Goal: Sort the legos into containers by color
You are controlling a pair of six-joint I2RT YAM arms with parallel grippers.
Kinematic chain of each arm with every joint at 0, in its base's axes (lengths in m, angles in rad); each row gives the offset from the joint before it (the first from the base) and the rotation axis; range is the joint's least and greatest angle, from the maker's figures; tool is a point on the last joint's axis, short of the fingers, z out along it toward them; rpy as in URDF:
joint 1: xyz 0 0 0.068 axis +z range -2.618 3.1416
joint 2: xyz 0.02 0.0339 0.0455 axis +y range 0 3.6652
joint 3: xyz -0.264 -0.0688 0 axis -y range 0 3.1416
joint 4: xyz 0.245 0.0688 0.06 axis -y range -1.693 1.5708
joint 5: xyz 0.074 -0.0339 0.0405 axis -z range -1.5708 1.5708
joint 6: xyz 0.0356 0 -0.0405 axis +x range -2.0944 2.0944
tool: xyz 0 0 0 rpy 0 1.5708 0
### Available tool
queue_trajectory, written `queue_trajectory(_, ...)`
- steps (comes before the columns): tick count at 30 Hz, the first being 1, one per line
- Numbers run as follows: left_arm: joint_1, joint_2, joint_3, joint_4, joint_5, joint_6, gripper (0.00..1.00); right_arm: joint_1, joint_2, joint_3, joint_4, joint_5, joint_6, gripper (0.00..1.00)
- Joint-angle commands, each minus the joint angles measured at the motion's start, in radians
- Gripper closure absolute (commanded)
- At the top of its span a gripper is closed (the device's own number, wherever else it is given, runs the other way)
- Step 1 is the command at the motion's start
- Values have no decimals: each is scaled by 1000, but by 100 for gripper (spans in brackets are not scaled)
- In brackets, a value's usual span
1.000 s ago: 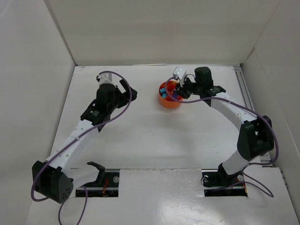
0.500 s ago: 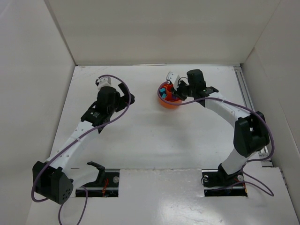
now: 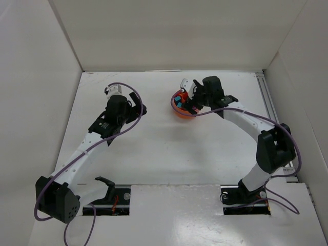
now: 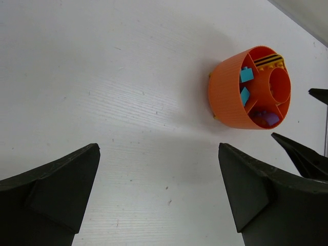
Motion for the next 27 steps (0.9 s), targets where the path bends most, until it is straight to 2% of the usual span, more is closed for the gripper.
queue_trajectory(1,1,-25,18,-2,-20,20,0,8,-91,34,24,27,28,1)
queue_trajectory(5,1,-34,36,-37,-38,20,0,-24,-196,44,44,90,162,1)
queue_trajectory(10,1,-61,70,-155,-196,-20,0,-132,-353,-17,32,108,302,1)
queue_trajectory(16,10,-141,87,-298,-377,-149,0,-214,-604,-164,-98,378,474,1)
queue_trajectory(21,10,-186,47,-330,-368,-172,0,-224,-684,-261,-244,443,543,1)
queue_trajectory(27,10,-232,13,-330,-337,-172,0,-234,-764,-354,-233,446,575,1)
